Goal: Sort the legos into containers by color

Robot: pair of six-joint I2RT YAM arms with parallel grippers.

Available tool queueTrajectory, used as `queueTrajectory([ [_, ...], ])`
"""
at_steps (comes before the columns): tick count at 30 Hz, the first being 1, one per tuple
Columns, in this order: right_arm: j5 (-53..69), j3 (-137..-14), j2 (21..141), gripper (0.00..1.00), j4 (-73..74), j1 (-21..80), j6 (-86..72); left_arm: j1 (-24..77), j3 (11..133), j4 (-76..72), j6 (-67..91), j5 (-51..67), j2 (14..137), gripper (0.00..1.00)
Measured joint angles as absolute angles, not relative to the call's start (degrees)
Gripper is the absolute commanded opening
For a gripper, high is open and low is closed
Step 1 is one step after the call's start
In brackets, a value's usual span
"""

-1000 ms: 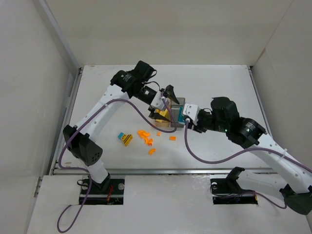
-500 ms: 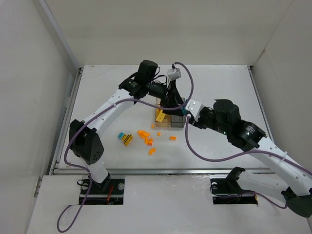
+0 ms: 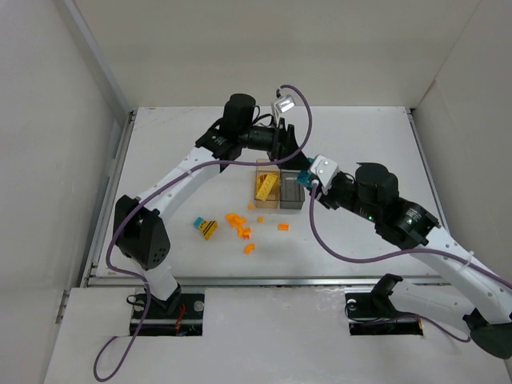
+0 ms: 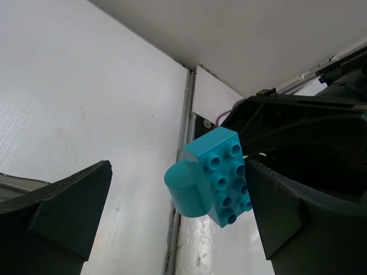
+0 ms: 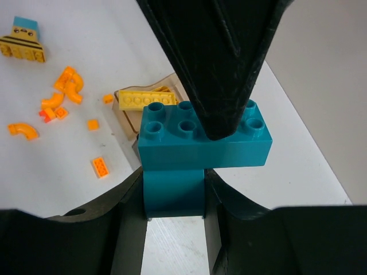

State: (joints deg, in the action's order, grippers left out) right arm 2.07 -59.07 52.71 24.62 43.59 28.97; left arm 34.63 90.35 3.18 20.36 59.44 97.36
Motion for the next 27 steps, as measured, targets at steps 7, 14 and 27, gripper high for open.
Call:
queueTrajectory([
  [7, 0.14, -59.07, 53.36, 0.0, 23.49, 43.59, 23.16, 35.62, 92.01, 5.45, 19.55, 55.05, 97.36, 0.9],
  [14, -0.34, -59.07, 54.68, 0.0, 23.49, 43.59, 20.25, 36.38, 92.4, 8.12, 17.5, 53.54, 97.36, 0.79],
  [27, -0.93, -59.07, 56.86, 0.0, 23.11, 43.59, 17.08, 36.99, 93.43, 13.17, 12.01, 54.61, 97.38, 0.42],
])
